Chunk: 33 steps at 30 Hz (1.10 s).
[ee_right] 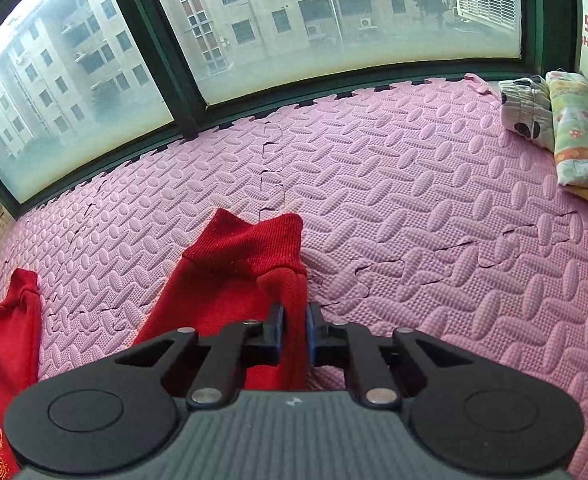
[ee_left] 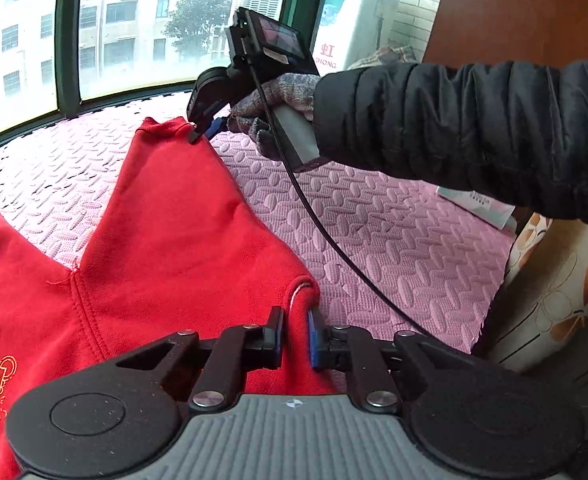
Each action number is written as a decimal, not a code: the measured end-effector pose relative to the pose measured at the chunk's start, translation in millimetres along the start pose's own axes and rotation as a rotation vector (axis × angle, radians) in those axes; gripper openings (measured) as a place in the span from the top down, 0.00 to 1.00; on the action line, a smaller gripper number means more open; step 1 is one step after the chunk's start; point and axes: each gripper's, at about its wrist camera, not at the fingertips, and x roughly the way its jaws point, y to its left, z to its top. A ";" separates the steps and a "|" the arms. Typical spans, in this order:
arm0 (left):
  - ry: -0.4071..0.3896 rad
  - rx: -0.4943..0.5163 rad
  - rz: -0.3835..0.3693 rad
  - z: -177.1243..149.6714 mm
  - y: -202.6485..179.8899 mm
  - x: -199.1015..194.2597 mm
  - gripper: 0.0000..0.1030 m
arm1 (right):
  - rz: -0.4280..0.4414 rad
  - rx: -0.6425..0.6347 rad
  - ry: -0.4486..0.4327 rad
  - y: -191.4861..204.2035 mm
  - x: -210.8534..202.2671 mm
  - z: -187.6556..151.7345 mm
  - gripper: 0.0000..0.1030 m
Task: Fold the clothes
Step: 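Grasp the shoulder edge of the red hoodie with the right gripper, then lift the grasped side and fold it over the other half with the right gripper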
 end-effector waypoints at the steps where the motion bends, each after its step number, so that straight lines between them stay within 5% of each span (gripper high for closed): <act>1: -0.014 -0.024 -0.003 0.2 3.6 -5.3 0.87 | -0.004 0.001 -0.004 3.5 -2.7 2.4 0.91; 14: -0.193 -0.362 -0.006 -30.7 56.9 -88.0 0.92 | 0.107 -0.103 -0.094 128.7 -28.6 34.8 0.92; 26: -0.288 -0.560 0.065 -78.7 93.2 -145.3 0.99 | 0.247 -0.238 -0.057 279.6 12.0 -2.8 0.92; 33: -0.297 -0.590 0.132 -75.0 107.9 -142.5 0.93 | 0.247 -0.310 -0.021 319.4 26.4 -26.7 0.92</act>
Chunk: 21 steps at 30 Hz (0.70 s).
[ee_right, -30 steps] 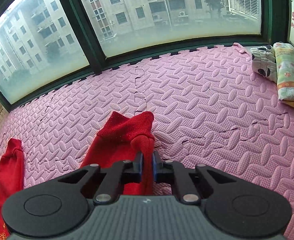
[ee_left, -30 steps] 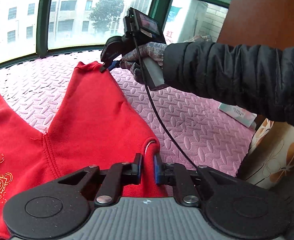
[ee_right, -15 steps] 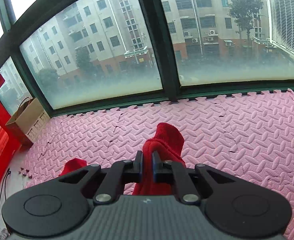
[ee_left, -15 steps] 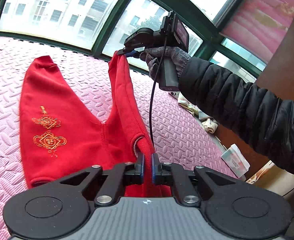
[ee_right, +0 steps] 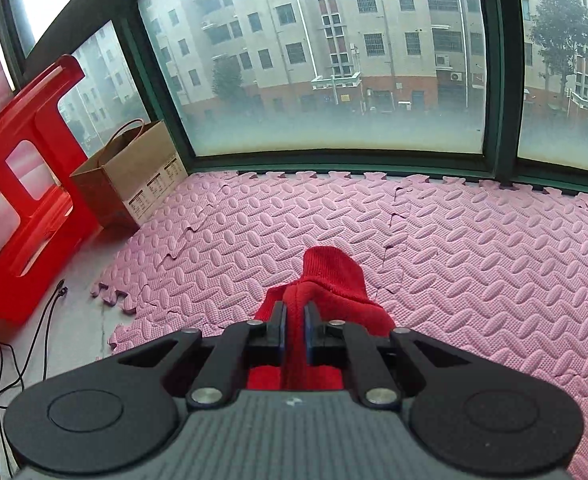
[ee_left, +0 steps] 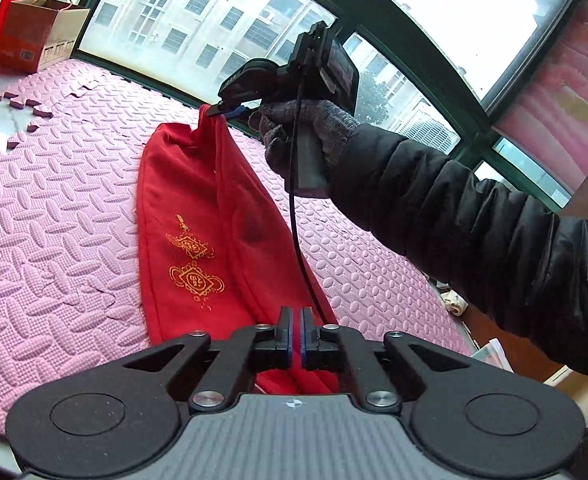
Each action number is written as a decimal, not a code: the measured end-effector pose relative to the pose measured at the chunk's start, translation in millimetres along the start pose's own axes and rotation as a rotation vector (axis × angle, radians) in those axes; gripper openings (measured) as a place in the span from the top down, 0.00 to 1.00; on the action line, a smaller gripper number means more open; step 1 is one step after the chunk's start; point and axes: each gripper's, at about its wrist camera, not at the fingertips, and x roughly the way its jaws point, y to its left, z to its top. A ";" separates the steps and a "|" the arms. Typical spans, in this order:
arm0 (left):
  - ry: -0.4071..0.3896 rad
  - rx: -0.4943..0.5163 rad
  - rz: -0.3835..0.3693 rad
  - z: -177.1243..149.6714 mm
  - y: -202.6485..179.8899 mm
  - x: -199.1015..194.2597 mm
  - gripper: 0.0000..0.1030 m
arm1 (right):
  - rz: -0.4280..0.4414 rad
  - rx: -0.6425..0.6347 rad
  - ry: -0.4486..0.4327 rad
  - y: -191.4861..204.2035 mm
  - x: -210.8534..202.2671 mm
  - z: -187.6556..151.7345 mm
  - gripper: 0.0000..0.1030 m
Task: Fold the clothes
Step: 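Lift the grasped side and fold it over the other half with the right gripper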
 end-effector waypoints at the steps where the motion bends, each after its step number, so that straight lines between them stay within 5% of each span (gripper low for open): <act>1: 0.006 -0.002 0.005 0.2 0.5 4.4 0.90 | -0.002 -0.002 0.000 1.4 -1.1 -0.2 0.92; 8: 0.076 -0.012 0.024 -6.4 2.7 41.5 0.54 | -0.012 0.029 -0.021 -17.1 -16.1 14.4 0.92; 11: 0.105 -0.030 0.042 -8.8 4.4 58.7 0.50 | -0.015 0.031 -0.029 -23.1 -22.3 17.5 0.92; 14: 0.120 -0.039 0.002 -9.0 3.8 68.9 0.54 | -0.009 0.034 -0.028 -19.7 -19.3 18.4 0.92; 17: 0.104 0.007 -0.009 -8.2 -3.7 65.9 0.82 | -0.002 0.037 -0.027 -15.9 -15.8 19.2 0.92; 21: 0.042 0.008 -0.050 0.4 -11.1 34.7 0.86 | 0.007 0.041 -0.025 -10.7 -11.0 20.2 0.92</act>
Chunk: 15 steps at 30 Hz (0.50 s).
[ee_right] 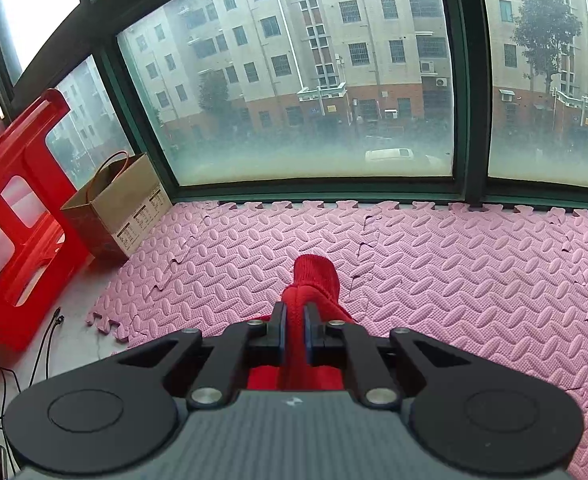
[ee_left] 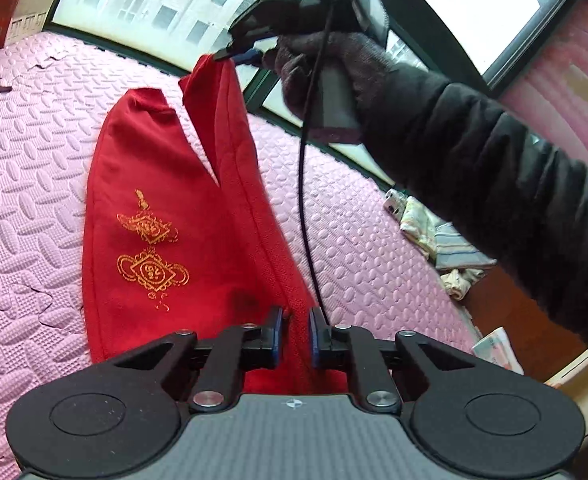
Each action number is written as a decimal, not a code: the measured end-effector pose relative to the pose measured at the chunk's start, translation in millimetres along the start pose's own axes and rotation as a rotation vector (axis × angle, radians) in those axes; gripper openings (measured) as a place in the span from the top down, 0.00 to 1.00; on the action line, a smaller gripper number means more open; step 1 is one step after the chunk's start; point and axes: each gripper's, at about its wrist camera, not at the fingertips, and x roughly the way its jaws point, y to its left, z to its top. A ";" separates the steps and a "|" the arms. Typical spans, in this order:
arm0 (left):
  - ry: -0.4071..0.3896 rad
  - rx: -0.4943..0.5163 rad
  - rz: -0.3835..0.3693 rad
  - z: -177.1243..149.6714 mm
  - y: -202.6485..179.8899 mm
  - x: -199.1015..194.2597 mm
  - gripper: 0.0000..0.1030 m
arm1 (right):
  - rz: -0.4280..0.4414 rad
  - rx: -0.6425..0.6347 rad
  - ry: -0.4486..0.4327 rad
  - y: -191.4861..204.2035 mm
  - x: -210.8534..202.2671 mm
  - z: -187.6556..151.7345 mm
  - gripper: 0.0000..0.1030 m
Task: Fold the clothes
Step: 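Lift the grasped side and fold it over the other half with the right gripper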
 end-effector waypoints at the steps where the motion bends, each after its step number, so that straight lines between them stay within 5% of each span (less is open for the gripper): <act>1: -0.015 0.002 0.005 1.4 -2.3 -9.4 0.87 | 0.002 0.001 0.001 1.3 1.2 0.2 0.92; 15: -0.006 -0.193 0.083 -9.0 45.2 -46.7 0.93 | 0.139 -0.013 0.126 33.3 54.5 -35.5 0.89</act>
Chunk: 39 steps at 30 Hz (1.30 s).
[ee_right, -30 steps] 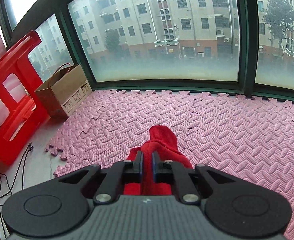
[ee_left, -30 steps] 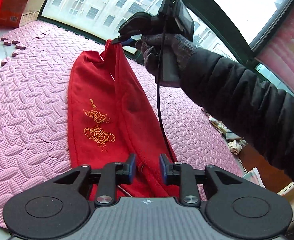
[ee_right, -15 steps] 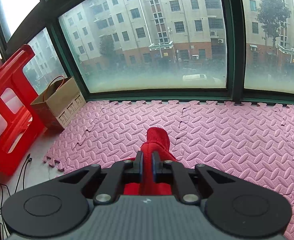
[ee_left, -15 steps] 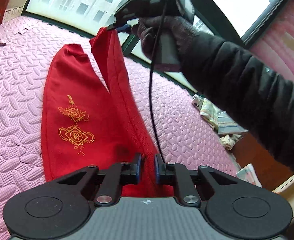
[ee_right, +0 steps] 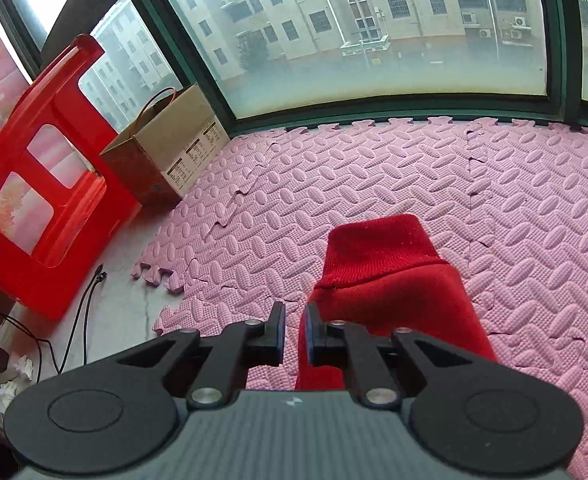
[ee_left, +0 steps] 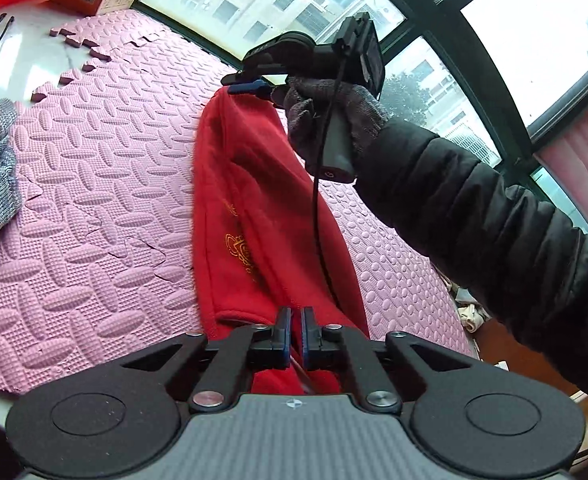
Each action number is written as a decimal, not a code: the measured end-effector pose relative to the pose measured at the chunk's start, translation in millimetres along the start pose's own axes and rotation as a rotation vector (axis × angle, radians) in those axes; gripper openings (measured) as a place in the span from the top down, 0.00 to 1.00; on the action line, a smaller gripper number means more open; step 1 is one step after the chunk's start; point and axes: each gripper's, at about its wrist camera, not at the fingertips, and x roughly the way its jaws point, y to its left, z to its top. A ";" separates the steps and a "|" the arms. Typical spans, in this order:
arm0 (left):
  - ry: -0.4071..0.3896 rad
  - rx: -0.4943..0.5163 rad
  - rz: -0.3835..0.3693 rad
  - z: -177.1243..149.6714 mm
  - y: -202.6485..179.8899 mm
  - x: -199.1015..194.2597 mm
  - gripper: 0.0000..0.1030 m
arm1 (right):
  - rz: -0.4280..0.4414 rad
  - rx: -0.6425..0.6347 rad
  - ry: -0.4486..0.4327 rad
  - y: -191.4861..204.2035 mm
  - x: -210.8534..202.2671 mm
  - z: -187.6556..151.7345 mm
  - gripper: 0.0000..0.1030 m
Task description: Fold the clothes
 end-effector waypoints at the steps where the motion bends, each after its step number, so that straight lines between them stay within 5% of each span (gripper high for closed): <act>1: 0.001 -0.004 0.001 2.4 -0.3 1.4 0.91 | -0.010 -0.022 -0.001 1.3 -3.9 2.1 0.89; 4: -0.002 0.007 0.001 4.9 -4.6 6.9 0.81 | -0.025 -0.063 0.004 2.1 -16.3 5.7 0.88; 6: 0.001 0.026 0.027 6.2 -8.7 15.7 0.59 | -0.029 -0.084 0.011 1.0 -25.5 5.7 0.87; 9: 0.012 0.030 0.045 7.9 -10.2 27.5 0.57 | -0.045 -0.133 0.033 -1.3 -40.8 -1.5 0.85; 22: 0.044 0.076 0.079 4.0 -14.5 46.4 0.59 | -0.030 -0.223 0.056 -17.8 -146.9 -87.4 0.65; 25: 0.050 0.089 0.073 6.7 -15.4 52.1 0.66 | -0.031 -0.228 0.060 -22.6 -170.7 -112.5 0.62; 28: 0.051 0.092 0.056 10.1 -17.1 54.2 0.86 | -0.039 -0.242 0.062 -26.4 -192.9 -137.2 0.58; 32: -0.001 0.118 0.028 19.8 -32.0 36.2 0.89 | -0.037 -0.264 0.054 -27.0 -217.2 -160.4 0.57; 36: -0.058 0.118 0.013 27.9 -35.8 11.5 0.89 | 0.058 -0.291 0.041 -18.1 -242.7 -180.2 0.55; 39: -0.034 0.070 0.078 24.7 -13.7 12.1 0.89 | 0.127 -0.348 0.054 -4.2 -241.2 -198.6 0.54</act>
